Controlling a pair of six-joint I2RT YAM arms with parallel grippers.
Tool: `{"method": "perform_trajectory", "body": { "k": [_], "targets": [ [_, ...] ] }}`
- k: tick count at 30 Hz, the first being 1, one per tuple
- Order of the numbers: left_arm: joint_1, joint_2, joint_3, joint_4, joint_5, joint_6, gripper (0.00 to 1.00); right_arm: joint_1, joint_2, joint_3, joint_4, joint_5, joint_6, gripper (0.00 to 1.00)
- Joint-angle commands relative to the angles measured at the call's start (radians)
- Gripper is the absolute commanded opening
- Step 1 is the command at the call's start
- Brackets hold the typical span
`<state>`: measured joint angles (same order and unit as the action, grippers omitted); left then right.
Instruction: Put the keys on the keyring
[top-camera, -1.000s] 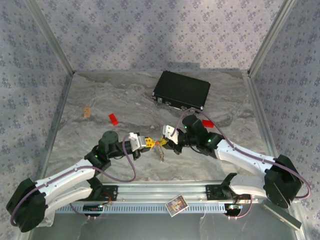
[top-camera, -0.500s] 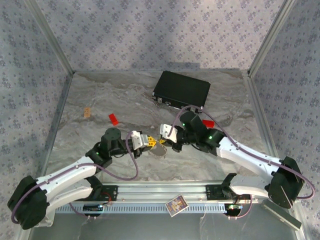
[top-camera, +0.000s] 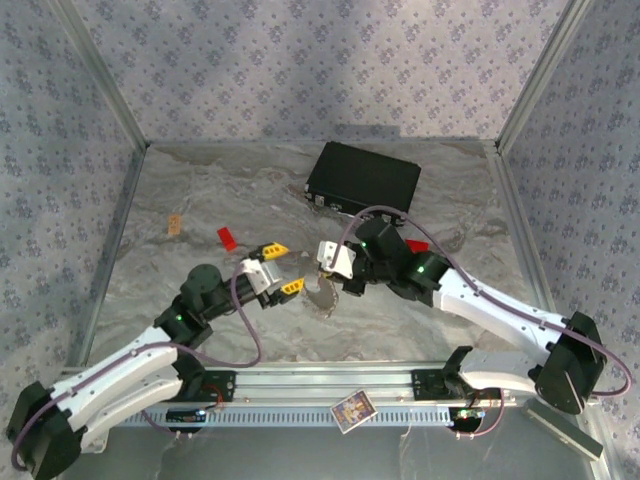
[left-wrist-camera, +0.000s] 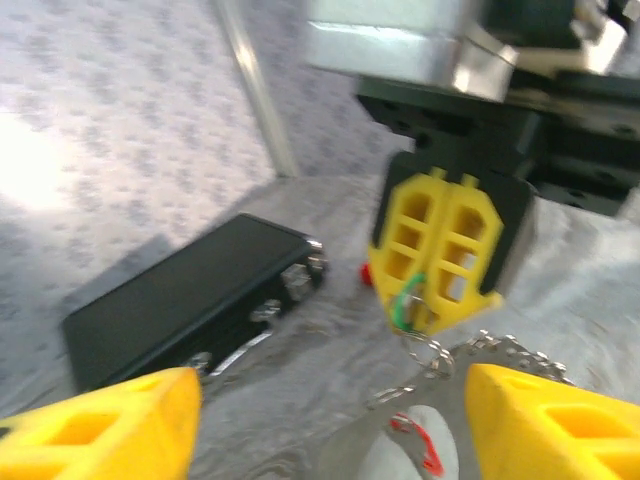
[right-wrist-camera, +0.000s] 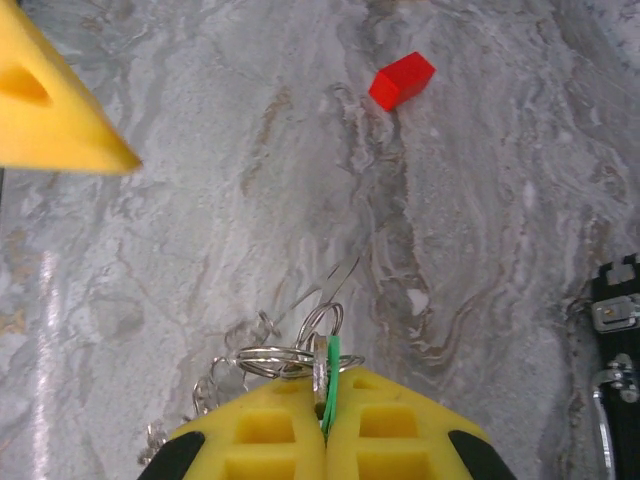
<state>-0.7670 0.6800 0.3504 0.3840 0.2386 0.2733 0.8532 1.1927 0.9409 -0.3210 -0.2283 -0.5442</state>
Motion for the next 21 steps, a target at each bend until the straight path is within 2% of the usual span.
{"method": "perform_trajectory", "body": {
  "k": [1, 5, 9, 15, 21],
  "targets": [
    [0.006, -0.098, 0.001, -0.024, -0.264, -0.044, 0.81, 0.024, 0.047, 0.104, 0.002, 0.036, -0.024, 0.0],
    [0.035, -0.218, 0.032, -0.127, -0.545, -0.109, 0.86, 0.087, 0.142, 0.201, 0.038, 0.002, -0.034, 0.0],
    [0.09, -0.309, 0.092, -0.267, -0.731, -0.183, 0.87, 0.135, 0.241, 0.297, 0.132, -0.055, -0.015, 0.0],
    [0.145, -0.377, 0.147, -0.348, -0.802, -0.23, 0.87, 0.158, 0.404, 0.393, 0.255, -0.111, 0.038, 0.0],
    [0.159, -0.359, 0.134, -0.376, -0.797, -0.248, 0.88, 0.118, 0.502, 0.342, 0.246, -0.067, 0.055, 0.0]
  ]
}}
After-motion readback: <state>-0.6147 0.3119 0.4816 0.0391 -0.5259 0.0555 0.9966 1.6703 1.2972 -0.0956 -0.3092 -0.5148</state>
